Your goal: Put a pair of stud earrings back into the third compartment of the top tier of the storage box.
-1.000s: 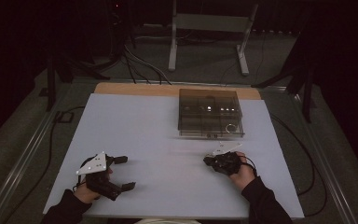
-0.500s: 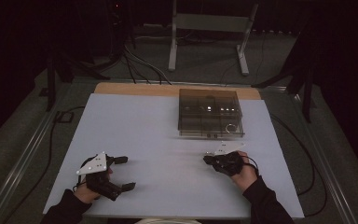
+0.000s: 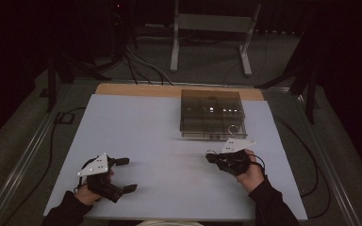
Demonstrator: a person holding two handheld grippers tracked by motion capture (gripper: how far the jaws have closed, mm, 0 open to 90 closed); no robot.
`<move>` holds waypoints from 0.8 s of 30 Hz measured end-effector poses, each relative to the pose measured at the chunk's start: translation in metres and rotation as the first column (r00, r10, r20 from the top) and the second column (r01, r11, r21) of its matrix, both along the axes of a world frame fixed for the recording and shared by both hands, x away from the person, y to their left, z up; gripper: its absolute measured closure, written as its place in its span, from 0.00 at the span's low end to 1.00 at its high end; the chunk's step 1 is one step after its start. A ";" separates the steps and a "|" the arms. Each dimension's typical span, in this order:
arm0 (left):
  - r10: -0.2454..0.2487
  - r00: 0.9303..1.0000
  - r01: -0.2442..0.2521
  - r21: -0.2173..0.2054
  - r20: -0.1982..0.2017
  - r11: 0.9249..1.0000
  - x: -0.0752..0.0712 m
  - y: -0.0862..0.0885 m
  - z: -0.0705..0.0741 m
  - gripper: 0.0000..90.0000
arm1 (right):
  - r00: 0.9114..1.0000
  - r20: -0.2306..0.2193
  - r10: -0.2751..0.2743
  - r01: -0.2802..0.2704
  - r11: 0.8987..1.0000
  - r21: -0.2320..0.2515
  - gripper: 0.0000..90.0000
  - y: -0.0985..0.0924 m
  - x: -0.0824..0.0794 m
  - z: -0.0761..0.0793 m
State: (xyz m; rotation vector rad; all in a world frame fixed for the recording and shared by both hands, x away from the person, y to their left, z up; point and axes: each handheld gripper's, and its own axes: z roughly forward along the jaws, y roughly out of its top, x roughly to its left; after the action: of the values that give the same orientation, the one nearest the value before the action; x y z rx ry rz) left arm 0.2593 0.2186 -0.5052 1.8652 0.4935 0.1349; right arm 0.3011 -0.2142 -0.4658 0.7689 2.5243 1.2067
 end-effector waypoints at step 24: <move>0.001 1.000 -0.001 -0.001 -0.001 1.000 0.000 0.000 0.000 0.01 | 0.997 0.062 -0.052 0.049 0.997 0.056 0.97 -0.017 0.011 0.041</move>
State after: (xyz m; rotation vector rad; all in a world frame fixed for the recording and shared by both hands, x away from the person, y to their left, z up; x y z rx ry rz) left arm 0.2598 0.2183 -0.5051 1.8643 0.4949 0.1346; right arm 0.3123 -0.2315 -0.4249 0.7894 2.4160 1.2674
